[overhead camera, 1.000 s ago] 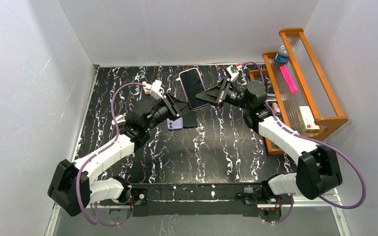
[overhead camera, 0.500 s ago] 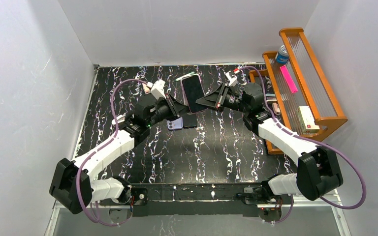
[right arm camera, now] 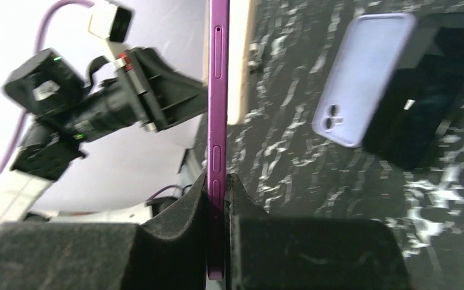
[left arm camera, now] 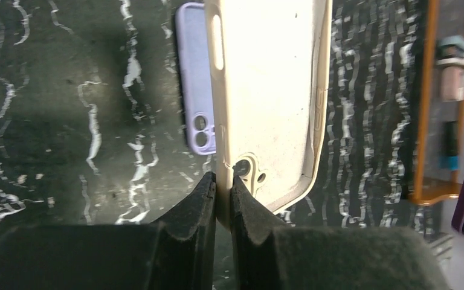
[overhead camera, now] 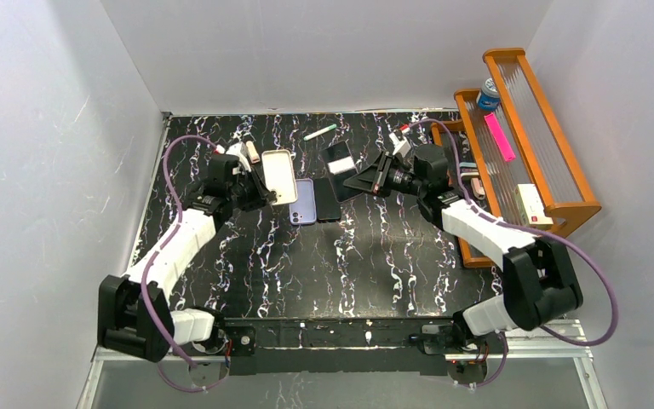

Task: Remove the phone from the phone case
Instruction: Place the phone at the center of the board, then place the phone case at the center of the board.

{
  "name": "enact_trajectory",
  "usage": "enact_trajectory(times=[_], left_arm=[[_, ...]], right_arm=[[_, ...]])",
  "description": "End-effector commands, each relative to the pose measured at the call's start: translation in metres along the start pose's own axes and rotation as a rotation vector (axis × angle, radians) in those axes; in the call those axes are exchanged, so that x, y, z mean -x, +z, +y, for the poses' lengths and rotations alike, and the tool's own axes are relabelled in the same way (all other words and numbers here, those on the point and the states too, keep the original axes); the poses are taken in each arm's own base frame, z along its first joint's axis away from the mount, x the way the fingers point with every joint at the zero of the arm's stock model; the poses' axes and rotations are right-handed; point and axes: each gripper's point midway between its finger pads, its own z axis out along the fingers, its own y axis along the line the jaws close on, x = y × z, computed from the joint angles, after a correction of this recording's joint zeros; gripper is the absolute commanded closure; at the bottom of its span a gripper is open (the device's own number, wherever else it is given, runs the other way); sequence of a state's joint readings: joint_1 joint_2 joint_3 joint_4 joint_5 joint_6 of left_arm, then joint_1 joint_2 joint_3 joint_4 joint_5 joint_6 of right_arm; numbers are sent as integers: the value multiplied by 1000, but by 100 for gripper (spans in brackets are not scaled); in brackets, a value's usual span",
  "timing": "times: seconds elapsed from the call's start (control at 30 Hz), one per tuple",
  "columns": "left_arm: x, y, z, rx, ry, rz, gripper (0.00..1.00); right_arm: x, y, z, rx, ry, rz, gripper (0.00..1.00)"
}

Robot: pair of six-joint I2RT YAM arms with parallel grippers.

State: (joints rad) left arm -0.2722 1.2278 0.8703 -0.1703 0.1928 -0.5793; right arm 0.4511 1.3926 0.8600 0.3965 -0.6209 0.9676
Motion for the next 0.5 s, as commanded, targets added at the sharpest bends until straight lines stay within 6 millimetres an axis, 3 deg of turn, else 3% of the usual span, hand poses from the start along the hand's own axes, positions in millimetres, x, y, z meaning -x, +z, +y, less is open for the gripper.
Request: enact_trajectory(times=[0.0,0.13,0.27,0.47], left_arm=[[-15,-3,34,94,126,150,100],[-25,5,63,159,141,221,100],[-38,21,76,180,146,296,100],[-39,42,92,223,164,338,100]], right_arm=[[28,4,-40,-73,-62,-87,99],[31,10,-74,-120,-39,-92,99],[30,18,-106,-177,-25,-93,99],[21,29,-145,-229,29,-62,99]])
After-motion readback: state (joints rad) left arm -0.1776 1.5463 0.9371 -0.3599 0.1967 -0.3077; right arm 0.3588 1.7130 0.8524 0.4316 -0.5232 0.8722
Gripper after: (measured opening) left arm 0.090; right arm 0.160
